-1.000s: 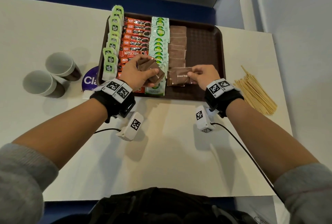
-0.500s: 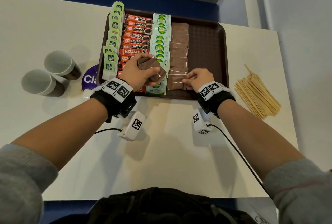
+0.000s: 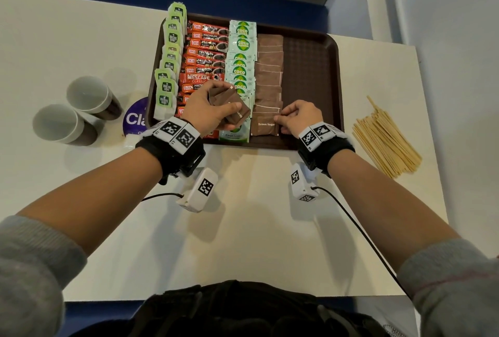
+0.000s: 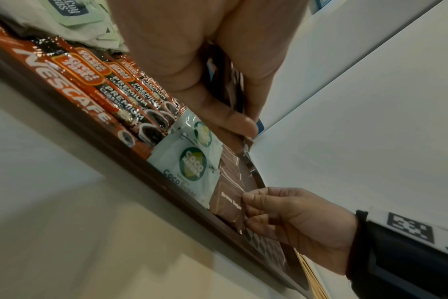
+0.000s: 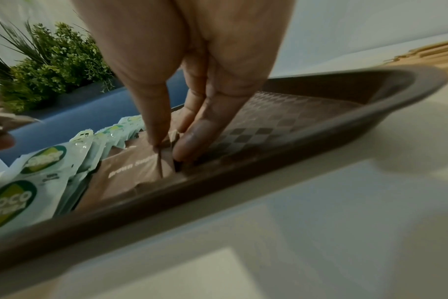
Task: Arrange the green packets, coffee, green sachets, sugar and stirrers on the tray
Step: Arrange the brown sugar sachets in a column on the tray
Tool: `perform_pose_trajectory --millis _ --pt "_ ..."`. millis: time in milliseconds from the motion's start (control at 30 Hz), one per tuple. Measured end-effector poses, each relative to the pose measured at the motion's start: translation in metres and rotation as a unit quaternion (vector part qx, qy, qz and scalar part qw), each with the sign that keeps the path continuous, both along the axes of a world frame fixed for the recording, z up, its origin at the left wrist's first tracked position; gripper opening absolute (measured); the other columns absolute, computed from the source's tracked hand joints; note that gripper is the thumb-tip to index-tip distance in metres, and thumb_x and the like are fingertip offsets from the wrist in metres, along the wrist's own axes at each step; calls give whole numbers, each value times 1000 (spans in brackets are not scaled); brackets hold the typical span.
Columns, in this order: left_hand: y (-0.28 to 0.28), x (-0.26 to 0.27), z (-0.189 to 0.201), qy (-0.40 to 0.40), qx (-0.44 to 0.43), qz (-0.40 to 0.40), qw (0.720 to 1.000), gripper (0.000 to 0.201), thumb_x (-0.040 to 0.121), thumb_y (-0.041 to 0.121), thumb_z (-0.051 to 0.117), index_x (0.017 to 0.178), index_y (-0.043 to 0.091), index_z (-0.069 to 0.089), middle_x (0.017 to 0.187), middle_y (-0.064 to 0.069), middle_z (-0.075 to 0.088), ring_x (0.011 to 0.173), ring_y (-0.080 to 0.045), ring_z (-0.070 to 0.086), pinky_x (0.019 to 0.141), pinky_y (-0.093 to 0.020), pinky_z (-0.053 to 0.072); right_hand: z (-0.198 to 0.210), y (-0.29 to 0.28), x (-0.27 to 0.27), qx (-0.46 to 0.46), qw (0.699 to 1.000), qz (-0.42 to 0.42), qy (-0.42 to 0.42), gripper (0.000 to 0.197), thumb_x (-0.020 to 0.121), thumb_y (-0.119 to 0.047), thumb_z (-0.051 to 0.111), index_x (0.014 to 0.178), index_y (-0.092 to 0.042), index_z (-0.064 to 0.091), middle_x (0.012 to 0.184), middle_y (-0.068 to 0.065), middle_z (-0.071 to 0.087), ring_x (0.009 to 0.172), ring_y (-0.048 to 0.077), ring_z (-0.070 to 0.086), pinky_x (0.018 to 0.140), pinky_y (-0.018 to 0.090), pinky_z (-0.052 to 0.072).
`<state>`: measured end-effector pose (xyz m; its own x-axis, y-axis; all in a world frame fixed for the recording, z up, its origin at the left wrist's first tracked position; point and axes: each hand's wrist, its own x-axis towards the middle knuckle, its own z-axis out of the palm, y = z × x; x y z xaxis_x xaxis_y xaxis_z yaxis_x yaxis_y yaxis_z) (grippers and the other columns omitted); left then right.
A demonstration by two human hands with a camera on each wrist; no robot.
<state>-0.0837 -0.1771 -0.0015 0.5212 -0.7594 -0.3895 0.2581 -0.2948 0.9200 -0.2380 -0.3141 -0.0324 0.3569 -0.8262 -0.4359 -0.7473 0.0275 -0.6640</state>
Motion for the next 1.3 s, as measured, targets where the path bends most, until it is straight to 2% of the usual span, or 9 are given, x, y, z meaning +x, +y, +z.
perform_pose_trajectory --millis 200,300,500,700,867,967,1100,1233,1300 --pt "0 -5 2 0 -5 -9 1000 36 76 -1 75 94 24 57 100 6 62 62 -14 67 46 -27 56 14 2 13 -39 998 17 -40 20 80 -38 71 81 -21 62 78 -2 64 75 16 69 70 32 59" --pt "0 -7 2 3 -15 -18 1000 40 73 -3 77 97 23 57 105 5 63 70 -16 67 47 -26 56 30 13 24 16 992 73 -98 27 80 -42 70 84 -16 64 81 5 67 70 15 69 64 27 59" --pt "2 -8 3 -9 -20 0 1000 30 80 12 74 97 27 55 104 3 62 66 -13 66 48 -24 56 42 24 32 117 973 152 -126 22 74 -17 79 85 -13 61 71 4 63 65 11 67 63 27 59" --pt "0 -7 3 13 -16 31 999 9 91 20 62 94 28 57 100 6 63 73 -17 67 45 -23 54 44 23 31 139 968 129 -164 10 85 -7 66 94 -7 61 70 4 64 58 7 64 58 19 56" --pt "-2 -7 2 17 -27 35 999 12 92 17 61 93 28 57 106 0 63 69 -15 67 43 -22 53 36 16 29 58 982 115 -138 15 85 -16 68 75 -24 61 73 -1 62 73 18 63 74 31 57" --pt "-2 -8 2 29 -32 36 998 12 93 15 59 94 27 57 108 2 62 73 -17 67 43 -23 53 35 10 28 10 989 92 -119 17 85 -19 68 74 -28 59 72 -5 57 65 12 57 70 29 54" --pt "-2 -8 2 22 -27 23 999 14 92 13 60 92 27 56 99 5 63 68 -15 67 44 -24 55 41 10 32 112 970 -24 -217 12 90 -6 59 83 -11 52 78 7 60 48 6 59 52 19 55" --pt "-4 -9 2 -8 -19 -18 1000 17 90 12 63 97 25 55 105 8 61 80 -17 67 49 -28 58 48 16 37 225 933 -74 -271 21 91 -3 56 110 -5 50 96 17 62 62 19 67 54 24 57" --pt "-4 -9 3 -10 -23 -16 1000 20 88 9 64 100 22 54 106 9 61 78 -14 67 48 -28 57 45 18 35 199 952 -27 -232 22 90 -9 60 110 -11 54 96 14 63 64 17 66 61 28 59"
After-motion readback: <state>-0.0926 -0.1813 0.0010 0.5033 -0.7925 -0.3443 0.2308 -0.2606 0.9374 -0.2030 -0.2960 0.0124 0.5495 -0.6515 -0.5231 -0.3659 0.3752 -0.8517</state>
